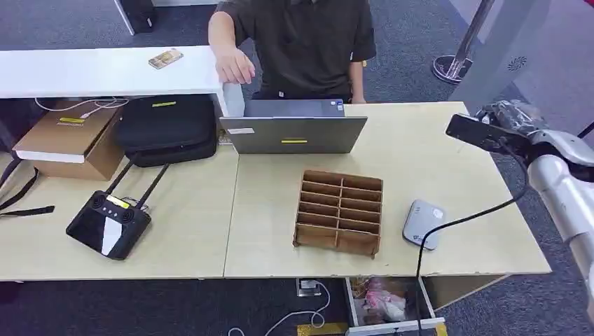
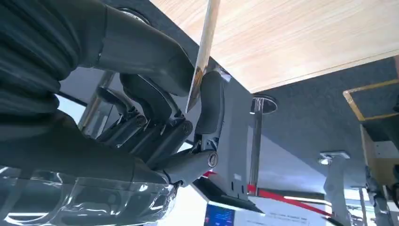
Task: Pass the card to the sensor for recognition and then transmit it.
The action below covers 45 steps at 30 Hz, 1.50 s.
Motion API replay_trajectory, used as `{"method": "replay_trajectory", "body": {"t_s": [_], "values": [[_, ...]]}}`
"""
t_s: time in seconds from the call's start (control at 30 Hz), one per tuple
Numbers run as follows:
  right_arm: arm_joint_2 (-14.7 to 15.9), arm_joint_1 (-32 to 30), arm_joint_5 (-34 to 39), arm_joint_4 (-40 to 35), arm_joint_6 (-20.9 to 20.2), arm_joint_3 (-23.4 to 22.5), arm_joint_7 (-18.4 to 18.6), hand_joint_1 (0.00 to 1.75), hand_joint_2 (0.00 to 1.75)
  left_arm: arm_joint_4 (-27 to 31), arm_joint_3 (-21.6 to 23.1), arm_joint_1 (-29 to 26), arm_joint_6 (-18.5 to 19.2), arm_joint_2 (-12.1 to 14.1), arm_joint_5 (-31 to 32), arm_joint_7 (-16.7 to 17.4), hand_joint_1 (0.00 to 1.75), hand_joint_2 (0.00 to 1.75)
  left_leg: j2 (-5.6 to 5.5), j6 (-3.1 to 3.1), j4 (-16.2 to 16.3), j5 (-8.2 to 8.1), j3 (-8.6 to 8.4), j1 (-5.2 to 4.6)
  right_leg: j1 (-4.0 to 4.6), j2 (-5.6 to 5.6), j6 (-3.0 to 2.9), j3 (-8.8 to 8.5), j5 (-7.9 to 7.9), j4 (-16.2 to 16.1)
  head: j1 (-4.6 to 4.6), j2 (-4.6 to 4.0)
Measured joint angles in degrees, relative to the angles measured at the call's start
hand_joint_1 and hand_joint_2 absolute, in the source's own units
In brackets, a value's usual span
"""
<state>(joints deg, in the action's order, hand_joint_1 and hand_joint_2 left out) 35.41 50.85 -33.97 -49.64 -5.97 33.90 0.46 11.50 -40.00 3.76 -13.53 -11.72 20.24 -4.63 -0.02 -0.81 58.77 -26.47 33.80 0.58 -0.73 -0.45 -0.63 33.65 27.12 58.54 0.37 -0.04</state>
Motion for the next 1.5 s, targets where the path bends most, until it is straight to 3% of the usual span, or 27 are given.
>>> {"method": "replay_trajectory", "body": {"t_s": [0.1, 0.2, 0.33, 0.5, 0.73, 0.9, 1.17, 1.2, 1.23, 1.5], "values": [[-0.69, -1.55, -1.63, -1.20, 2.15, -2.07, -0.96, 1.75, 1.75, 0.00, 0.00, 0.21, -0.15, -0.30, 0.41, -0.35, 0.00, 0.00, -0.01, 0.00, -0.01, 0.01, 0.05, 0.01, 0.01, -0.02, -0.01, 0.01, 0.00, 0.04, 0.02, 0.00], [-4.47, -0.84, -2.32, -0.28, 6.89, -4.00, -2.80, 1.75, 1.75, 0.00, 0.00, 0.59, -0.59, -0.59, 0.57, -0.35, 0.00, 0.00, 0.20, -0.05, -0.06, 0.04, 0.09, 0.03, 0.02, 0.21, -0.09, 0.03, -0.06, 0.11, 0.07, 0.00], [-14.89, 3.06, -3.43, 4.85, 14.27, -6.51, -2.64, 1.75, 1.75, 0.00, 0.00, 1.87, -1.29, -1.26, 1.15, 0.56, 0.00, 0.00, 0.49, -0.19, -0.08, 0.13, -0.06, 0.06, 0.03, 0.55, -0.23, 0.19, -0.15, 0.19, 0.00, 0.00], [-27.37, 8.62, -4.48, 11.62, 17.81, -8.06, -1.51, 1.75, 1.75, 0.00, 0.17, 3.24, -1.55, -1.84, 2.77, 2.47, 0.00, 0.00, 0.42, -0.40, -0.09, 0.27, 0.03, 0.09, 0.04, 0.50, -0.29, 0.43, -0.17, 0.36, -0.02, 0.00], [-37.59, 11.04, -5.44, 15.39, 19.17, -9.00, -0.41, 1.75, 1.75, 0.00, 1.48, 4.36, -2.01, -2.38, 5.03, 4.55, 0.00, 0.00, 0.38, -0.42, -0.10, 0.28, 0.15, 0.10, 0.10, 0.47, -0.32, 0.52, -0.15, 0.37, 0.00, 0.00], [-40.52, 11.75, -6.23, 16.53, 19.21, -10.51, 0.92, 1.75, 1.75, 0.00, 2.73, 5.02, -2.08, -2.67, 6.36, 6.08, 0.00, 0.00, 0.31, -0.42, -0.08, 0.28, 0.20, 0.06, 0.05, 0.38, -0.31, 0.51, -0.15, 0.35, 0.00, 0.00], [-40.98, 11.83, -7.52, 17.56, 19.98, -13.83, 1.42, 1.75, 1.75, 0.00, 3.54, 5.53, -2.05, -2.93, 6.69, 6.27, 0.00, 0.00, 0.29, -0.42, -0.04, 0.28, 0.22, 0.05, 0.02, 0.36, -0.34, 0.56, -0.20, 0.34, 0.00, 0.00], [-40.98, 11.82, -7.65, 17.56, 20.02, -14.31, 1.42, 0.24, 1.75, 0.00, 3.56, 5.53, -2.03, -2.93, 6.69, 6.27, 0.00, 0.00, 0.29, -0.42, -0.04, 0.28, 0.22, 0.05, 0.02, 0.37, -0.34, 0.57, -0.20, 0.34, 0.00, 0.00], [-40.94, 11.81, -7.78, 17.56, 20.02, -14.73, 1.42, 0.00, 1.75, 0.00, 3.56, 5.53, -2.03, -2.93, 6.69, 6.27, 0.00, 0.00, 0.30, -0.42, -0.04, 0.28, 0.21, 0.06, 0.02, 0.37, -0.34, 0.58, -0.20, 0.34, 0.00, 0.00], [-40.89, 11.00, -8.48, 17.51, 19.80, -17.48, 0.65, 0.00, 1.75, 0.00, 3.56, 5.61, -2.03, -2.97, 6.67, 6.27, 0.00, 0.00, 0.31, -0.42, -0.05, 0.28, 0.22, 0.07, 0.03, 0.39, -0.35, 0.60, -0.19, 0.35, 0.00, 0.00]]}}
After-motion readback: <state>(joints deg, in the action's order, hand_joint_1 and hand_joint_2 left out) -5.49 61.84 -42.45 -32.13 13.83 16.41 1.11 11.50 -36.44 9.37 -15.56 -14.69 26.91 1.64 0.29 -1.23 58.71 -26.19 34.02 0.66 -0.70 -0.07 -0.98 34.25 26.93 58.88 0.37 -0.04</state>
